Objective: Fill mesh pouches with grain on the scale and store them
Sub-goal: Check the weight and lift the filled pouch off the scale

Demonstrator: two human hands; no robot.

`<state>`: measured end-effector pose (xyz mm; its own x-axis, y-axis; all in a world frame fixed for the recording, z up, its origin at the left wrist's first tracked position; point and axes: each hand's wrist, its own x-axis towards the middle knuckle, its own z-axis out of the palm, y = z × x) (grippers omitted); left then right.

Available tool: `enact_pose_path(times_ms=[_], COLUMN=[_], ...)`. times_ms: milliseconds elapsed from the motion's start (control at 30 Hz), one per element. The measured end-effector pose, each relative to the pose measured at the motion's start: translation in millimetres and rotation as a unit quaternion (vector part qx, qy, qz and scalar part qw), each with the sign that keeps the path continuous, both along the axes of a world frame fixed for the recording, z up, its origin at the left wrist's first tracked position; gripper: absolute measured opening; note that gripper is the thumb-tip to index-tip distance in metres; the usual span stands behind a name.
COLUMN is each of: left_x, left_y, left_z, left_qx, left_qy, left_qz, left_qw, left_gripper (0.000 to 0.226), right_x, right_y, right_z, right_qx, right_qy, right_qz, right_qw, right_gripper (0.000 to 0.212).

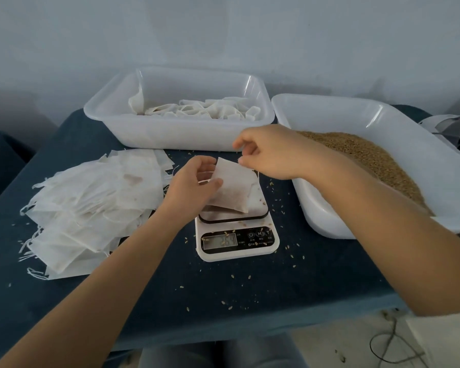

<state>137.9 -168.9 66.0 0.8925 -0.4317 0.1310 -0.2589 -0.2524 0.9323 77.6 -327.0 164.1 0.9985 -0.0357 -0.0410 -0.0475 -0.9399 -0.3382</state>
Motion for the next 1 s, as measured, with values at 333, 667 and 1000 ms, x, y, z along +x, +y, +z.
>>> enact_pose_path(times_ms=[333, 667, 1000], left_x=[-6.5, -18.0, -13.8], left_y=[9.1, 9.3, 5.1], left_z=[-0.3, 0.3, 0.5], left_qx=[-0.012, -0.011, -0.003], left_qy=[-0.054, -0.064, -0.059], left_qz=[0.037, 0.033, 0.044], left_qw=[0.998, 0.997, 0.997], left_gripper=[0.026, 0.027, 0.026], right_x=[-73.8, -56.4, -50.8], right_y=[16.2, -1.0, -6.5], right_z=[-81.6, -122.4, -122.1], right_qx=[0.179, 0.206, 0.277], right_qy=[-0.107, -0.192, -0.177], right_qz=[-0.038, -0.143, -0.138], right_qw=[0.977, 0.949, 0.934], right_gripper=[0.030, 0.027, 0.027])
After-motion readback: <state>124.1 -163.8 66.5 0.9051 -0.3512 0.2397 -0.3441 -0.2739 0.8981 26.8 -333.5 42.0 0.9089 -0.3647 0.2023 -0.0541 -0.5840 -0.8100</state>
